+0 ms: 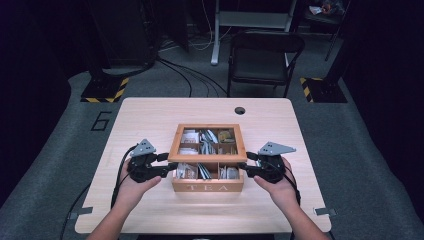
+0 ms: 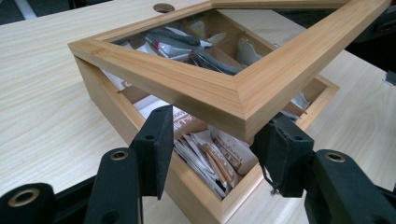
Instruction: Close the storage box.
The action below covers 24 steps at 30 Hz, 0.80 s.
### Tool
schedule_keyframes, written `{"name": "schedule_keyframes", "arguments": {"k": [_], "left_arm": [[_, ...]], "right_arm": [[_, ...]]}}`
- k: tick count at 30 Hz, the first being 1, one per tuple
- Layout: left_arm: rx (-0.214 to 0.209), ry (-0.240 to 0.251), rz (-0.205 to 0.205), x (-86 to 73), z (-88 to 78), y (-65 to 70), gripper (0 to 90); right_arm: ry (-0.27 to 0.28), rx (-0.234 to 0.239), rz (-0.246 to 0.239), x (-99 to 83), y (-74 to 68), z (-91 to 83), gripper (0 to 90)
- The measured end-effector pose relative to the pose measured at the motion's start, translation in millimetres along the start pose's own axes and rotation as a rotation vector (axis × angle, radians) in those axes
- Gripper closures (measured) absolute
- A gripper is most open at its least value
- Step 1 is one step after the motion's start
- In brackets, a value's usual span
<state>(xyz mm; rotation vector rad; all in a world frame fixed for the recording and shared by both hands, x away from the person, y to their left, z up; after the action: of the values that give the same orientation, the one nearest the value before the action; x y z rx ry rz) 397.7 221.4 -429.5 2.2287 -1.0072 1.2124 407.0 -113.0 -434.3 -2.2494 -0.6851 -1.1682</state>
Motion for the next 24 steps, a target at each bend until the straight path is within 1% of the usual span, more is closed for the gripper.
{"name": "schedule_keyframes", "arguments": {"k": [2, 4, 6, 7, 9, 10, 11, 13, 14, 17, 24], "left_arm": [[-0.009, 0.003, 0.004, -2.8, -0.7, 1.0, 48.1], [-0.012, 0.002, 0.005, -5.1, -0.6, 1.9, 48.1], [-0.006, -0.001, 0.011, -8.8, 1.0, 3.1, 48.0], [-0.007, 0.001, 0.006, -10.1, 2.0, 3.6, 47.9], [-0.016, -0.003, -0.002, -14.1, 4.1, 5.3, 48.1], [-0.020, -0.006, -0.003, -15.2, 4.5, 6.1, 48.3], [-0.018, -0.005, -0.001, -16.1, 5.0, 6.7, 48.5], [-0.019, -0.003, -0.001, -18.7, 5.6, 8.0, 48.7], [-0.022, -0.004, -0.003, -20.1, 5.7, 8.6, 48.9], [-0.025, -0.002, -0.011, -23.5, 7.3, 9.7, 49.0], [-0.031, -0.010, -0.013, -29.1, 8.2, 12.9, 48.9]], "right_arm": [[-0.002, 0.010, 0.011, -3.3, 0.1, 0.4, 50.0], [-0.004, 0.015, 0.012, -5.7, 0.0, 0.4, 50.0], [-0.005, 0.023, 0.020, -8.7, -1.2, 0.8, 50.0], [-0.008, 0.026, 0.019, -10.9, -1.9, 1.3, 50.0], [-0.008, 0.023, 0.017, -13.9, -3.4, 2.3, 50.0], [-0.012, 0.014, 0.001, -16.1, -4.3, 3.0, 50.0], [-0.015, 0.008, -0.003, -17.3, -4.7, 3.2, 50.0], [-0.016, 0.012, -0.002, -20.0, -5.4, 3.7, 50.0], [-0.011, 0.015, 0.008, -21.6, -5.9, 4.3, 50.0], [-0.012, 0.021, 0.006, -25.1, -6.4, 5.0, 50.0], [-0.023, -0.007, -0.005, -32.1, -9.7, 4.7, 50.0]]}}
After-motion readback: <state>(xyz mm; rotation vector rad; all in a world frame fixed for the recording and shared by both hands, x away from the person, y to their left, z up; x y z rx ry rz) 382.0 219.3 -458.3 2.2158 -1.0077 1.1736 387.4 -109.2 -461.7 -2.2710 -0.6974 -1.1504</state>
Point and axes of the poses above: each handheld gripper's, and its own axes: z roughly forward along the jaws, x roughly out of its top, y roughly to its right, the point moved 4 cm from there along z, roughly forward along the jaws, and after that the axes turned 8 degrees about z, right-handed, at the moved point
